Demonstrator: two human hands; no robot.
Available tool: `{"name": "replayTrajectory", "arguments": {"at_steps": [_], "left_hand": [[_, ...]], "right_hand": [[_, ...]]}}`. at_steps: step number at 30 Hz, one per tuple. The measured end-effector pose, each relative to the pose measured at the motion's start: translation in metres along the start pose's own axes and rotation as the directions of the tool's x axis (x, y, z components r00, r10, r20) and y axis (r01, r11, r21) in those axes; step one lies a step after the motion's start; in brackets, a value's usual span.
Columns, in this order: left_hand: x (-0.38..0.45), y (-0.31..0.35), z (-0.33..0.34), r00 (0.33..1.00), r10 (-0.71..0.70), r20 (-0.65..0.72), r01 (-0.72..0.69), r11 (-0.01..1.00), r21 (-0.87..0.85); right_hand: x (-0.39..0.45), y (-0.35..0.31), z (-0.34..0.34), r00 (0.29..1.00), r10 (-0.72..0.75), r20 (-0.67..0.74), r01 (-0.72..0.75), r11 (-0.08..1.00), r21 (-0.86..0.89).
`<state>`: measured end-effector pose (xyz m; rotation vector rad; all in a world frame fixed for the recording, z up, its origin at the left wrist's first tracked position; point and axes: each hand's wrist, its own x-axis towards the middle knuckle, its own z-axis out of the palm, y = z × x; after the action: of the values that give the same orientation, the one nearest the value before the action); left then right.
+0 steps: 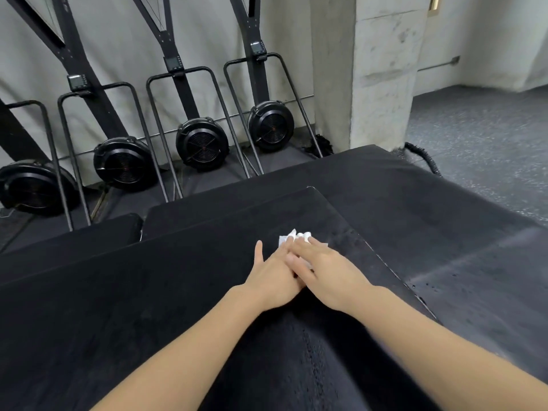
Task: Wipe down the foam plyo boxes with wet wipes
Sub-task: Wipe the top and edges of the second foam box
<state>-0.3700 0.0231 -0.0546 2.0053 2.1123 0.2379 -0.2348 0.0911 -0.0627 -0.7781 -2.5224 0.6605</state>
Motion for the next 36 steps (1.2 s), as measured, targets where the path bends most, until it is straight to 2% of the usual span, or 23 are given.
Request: {"name": "replayTrajectory", "arguments": {"at_steps": [2,4,6,8,10,13,16,17,19,21,23,25,27,32,34,36], "left_hand": [[-0.021,-0.022,-0.007,0.993,-0.051,-0.108,0.045,0.997,-0.060],[-0.043,-0.046,-0.015,0.983,-0.114,-0.147,0.122,0.991,0.046],[-0.060,-0.068,-0.022,0.971,-0.238,0.005,0.236,0.965,0.117],[-0.069,-0.082,-0.028,0.909,-0.369,0.192,0.351,0.928,0.122],[-0.070,-0.089,-0.031,0.862,-0.415,0.293,0.398,0.910,0.117],[-0.064,-0.090,-0.033,0.855,-0.414,0.311,0.384,0.910,0.157],[-0.061,-0.089,-0.033,0.851,-0.423,0.312,0.385,0.906,0.176],[-0.062,-0.089,-0.032,0.849,-0.426,0.312,0.389,0.905,0.175],[-0.062,-0.090,-0.030,0.849,-0.429,0.307,0.395,0.903,0.170],[-0.063,-0.092,-0.027,0.853,-0.431,0.295,0.398,0.902,0.166],[-0.064,-0.093,-0.027,0.860,-0.420,0.290,0.393,0.907,0.149],[-0.064,-0.092,-0.028,0.863,-0.414,0.290,0.395,0.910,0.123],[-0.064,-0.091,-0.029,0.856,-0.428,0.291,0.412,0.904,0.116],[-0.063,-0.092,-0.029,0.851,-0.434,0.298,0.412,0.901,0.136],[-0.063,-0.091,-0.031,0.849,-0.433,0.302,0.408,0.902,0.143],[-0.064,-0.090,-0.032,0.846,-0.434,0.309,0.412,0.901,0.138]], "right_hand": [[0.005,-0.002,0.007,0.998,0.001,0.064,0.003,0.998,-0.069],[0.014,0.001,0.014,0.993,0.002,0.122,0.023,0.980,-0.199],[0.023,0.007,0.019,0.982,0.000,0.190,0.052,0.963,-0.265],[0.027,0.010,0.021,0.978,-0.034,0.206,0.097,0.949,-0.301],[0.030,0.017,0.020,0.978,-0.074,0.194,0.141,0.920,-0.364],[0.035,0.041,0.002,0.989,0.086,0.122,-0.034,0.927,-0.373],[0.036,0.056,-0.011,0.960,0.275,0.049,-0.228,0.873,-0.431],[0.035,0.051,-0.008,0.956,0.290,0.032,-0.252,0.876,-0.410],[0.029,0.022,0.010,0.969,0.242,0.047,-0.216,0.925,-0.311],[0.022,-0.018,0.040,0.978,0.142,0.152,-0.116,0.979,-0.168],[0.015,-0.049,0.064,0.970,-0.021,0.241,0.054,0.990,-0.132],[0.013,-0.059,0.067,0.958,-0.080,0.274,0.123,0.982,-0.144],[0.018,-0.041,0.057,0.964,-0.055,0.259,0.100,0.981,-0.164],[0.030,0.047,0.002,0.988,0.132,0.086,-0.099,0.944,-0.315],[0.030,0.064,-0.011,0.976,0.196,0.089,-0.151,0.919,-0.365],[0.026,0.058,-0.008,0.971,0.238,0.036,-0.205,0.894,-0.398]]}}
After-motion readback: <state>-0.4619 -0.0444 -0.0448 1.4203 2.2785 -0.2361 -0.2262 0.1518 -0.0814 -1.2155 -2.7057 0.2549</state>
